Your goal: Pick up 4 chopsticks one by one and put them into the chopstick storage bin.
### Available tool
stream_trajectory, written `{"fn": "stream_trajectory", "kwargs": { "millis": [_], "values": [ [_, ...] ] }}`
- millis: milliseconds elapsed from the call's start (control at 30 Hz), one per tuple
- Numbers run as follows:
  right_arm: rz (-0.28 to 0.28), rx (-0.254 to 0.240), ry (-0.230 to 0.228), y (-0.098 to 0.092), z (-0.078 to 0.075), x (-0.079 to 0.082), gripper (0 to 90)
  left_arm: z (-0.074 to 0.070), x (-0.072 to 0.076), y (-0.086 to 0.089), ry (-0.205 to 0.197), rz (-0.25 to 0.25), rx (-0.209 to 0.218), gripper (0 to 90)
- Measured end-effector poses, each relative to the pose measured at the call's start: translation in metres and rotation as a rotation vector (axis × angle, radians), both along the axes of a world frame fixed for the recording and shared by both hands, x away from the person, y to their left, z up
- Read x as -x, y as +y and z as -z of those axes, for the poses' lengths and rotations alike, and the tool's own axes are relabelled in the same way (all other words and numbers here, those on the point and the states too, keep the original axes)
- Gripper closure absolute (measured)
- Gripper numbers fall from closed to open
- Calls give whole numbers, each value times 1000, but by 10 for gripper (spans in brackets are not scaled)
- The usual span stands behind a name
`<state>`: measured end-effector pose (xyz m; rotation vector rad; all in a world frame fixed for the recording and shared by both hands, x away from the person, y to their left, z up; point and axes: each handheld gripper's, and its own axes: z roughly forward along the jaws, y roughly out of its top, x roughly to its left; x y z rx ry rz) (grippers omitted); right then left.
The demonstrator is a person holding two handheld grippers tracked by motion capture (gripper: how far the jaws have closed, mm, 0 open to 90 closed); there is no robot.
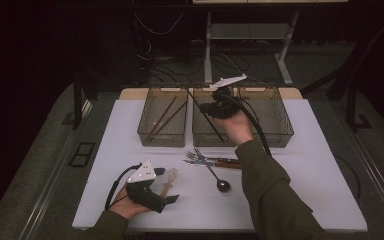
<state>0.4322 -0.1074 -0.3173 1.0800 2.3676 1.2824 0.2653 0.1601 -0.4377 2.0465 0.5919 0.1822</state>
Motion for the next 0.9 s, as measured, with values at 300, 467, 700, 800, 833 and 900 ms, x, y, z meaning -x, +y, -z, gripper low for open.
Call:
{"fn": "stream_trajectory", "kwargs": {
  "millis": [300, 467, 700, 800, 833, 900],
  "values": [
    [-2, 9, 9, 35, 4, -22, 862, -1, 1, 1, -5, -3, 2, 0],
    [-3, 16, 8, 54, 4, -33, 862, -1, 0, 2, -13, -2, 2, 0],
    [-9, 2, 5, 79, -2, -44, 861, -1, 0, 1, -13, 2, -1, 0],
    [-9, -9, 9, 89, -1, -48, 862, -2, 0, 1, -13, 6, -1, 0],
    [-7, -12, 9, 92, -1, -49, 861, -2, 0, 1, -14, 7, 0, 0],
    [-8, -13, 10, 98, 1, -52, 861, -2, 0, 1, -13, 9, 2, 0]
  ]
}}
